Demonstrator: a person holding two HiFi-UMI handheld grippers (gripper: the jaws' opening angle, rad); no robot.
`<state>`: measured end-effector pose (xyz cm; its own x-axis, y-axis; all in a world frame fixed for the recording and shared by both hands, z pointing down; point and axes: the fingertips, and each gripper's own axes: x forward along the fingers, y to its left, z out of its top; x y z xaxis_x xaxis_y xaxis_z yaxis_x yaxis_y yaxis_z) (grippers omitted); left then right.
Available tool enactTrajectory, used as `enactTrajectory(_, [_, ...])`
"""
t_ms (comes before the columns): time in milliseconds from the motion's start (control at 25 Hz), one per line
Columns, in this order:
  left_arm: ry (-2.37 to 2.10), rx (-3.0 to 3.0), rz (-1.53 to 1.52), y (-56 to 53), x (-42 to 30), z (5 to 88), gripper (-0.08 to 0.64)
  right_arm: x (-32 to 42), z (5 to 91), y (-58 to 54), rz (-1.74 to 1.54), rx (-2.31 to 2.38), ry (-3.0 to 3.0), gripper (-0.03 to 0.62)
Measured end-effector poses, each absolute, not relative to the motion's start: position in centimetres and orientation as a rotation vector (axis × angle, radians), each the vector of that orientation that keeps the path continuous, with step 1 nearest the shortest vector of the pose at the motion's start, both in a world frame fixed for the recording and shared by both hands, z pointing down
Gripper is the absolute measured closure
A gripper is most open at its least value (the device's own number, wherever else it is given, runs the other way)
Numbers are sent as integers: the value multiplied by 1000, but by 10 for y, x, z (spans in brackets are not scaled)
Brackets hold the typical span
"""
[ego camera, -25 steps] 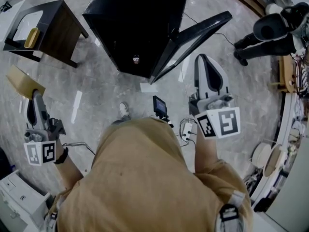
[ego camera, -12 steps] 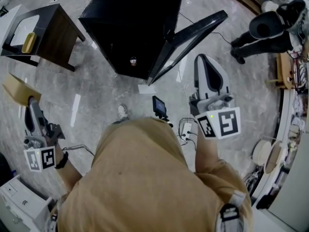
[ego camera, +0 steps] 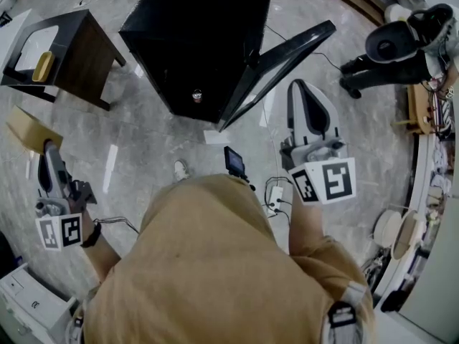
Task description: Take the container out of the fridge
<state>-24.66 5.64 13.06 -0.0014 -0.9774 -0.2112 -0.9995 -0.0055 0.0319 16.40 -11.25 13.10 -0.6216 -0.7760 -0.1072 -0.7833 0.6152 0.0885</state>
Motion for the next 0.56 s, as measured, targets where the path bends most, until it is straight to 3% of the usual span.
enactTrajectory(560, [2073,-2139,273,43,-251,123,548,154,133,-119,195,-1341,2757,592])
